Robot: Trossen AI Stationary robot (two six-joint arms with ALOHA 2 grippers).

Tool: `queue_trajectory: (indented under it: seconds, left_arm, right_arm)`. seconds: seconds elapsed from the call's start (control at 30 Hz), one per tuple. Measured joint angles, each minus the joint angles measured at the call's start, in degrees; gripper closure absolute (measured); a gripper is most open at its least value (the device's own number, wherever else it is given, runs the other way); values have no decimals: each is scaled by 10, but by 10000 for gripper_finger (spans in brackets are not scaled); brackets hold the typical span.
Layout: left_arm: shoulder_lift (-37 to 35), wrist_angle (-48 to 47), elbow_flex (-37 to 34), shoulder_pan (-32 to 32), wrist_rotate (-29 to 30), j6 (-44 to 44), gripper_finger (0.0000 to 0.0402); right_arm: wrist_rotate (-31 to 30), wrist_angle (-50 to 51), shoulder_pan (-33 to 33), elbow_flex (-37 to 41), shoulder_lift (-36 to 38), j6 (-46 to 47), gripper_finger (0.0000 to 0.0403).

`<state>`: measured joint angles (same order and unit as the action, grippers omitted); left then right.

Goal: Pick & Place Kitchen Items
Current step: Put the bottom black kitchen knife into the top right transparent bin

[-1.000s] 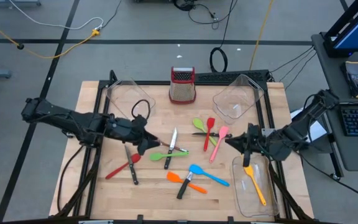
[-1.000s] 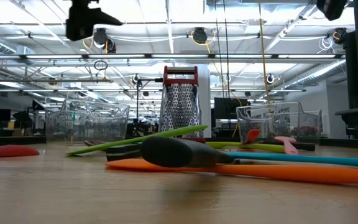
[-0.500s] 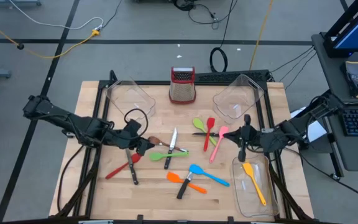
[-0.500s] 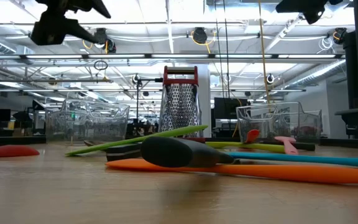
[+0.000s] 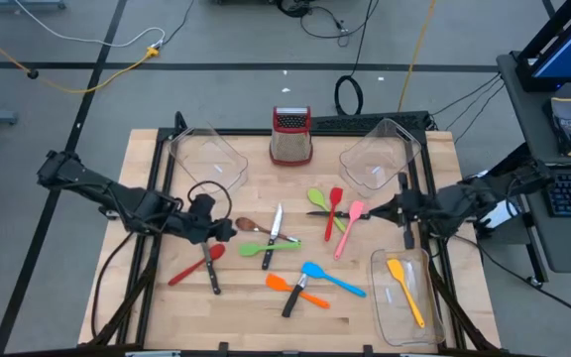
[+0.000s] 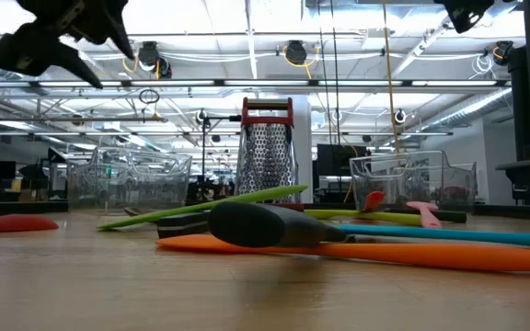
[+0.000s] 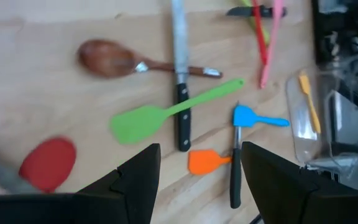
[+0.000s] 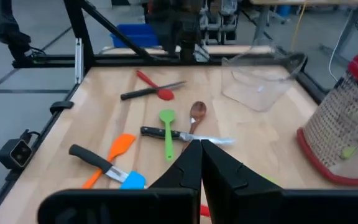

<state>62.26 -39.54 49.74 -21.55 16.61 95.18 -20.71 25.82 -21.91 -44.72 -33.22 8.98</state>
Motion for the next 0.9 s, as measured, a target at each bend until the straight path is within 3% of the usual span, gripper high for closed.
queue_trajectory:
  seconds: [0.3,0.63,0.9]
  left_arm:
    - [4,-26,0,-34,-5,137,172]
    - [93,-32,0,-66,-107,272,172]
    - [140,-31,0,-95,-142,364,172]
  right_arm:
    - [7,-28,0,73,61,11,403]
    - [31,-75,0,120,99,-7,403]
    - [63,-75,0,128,127,-6,403]
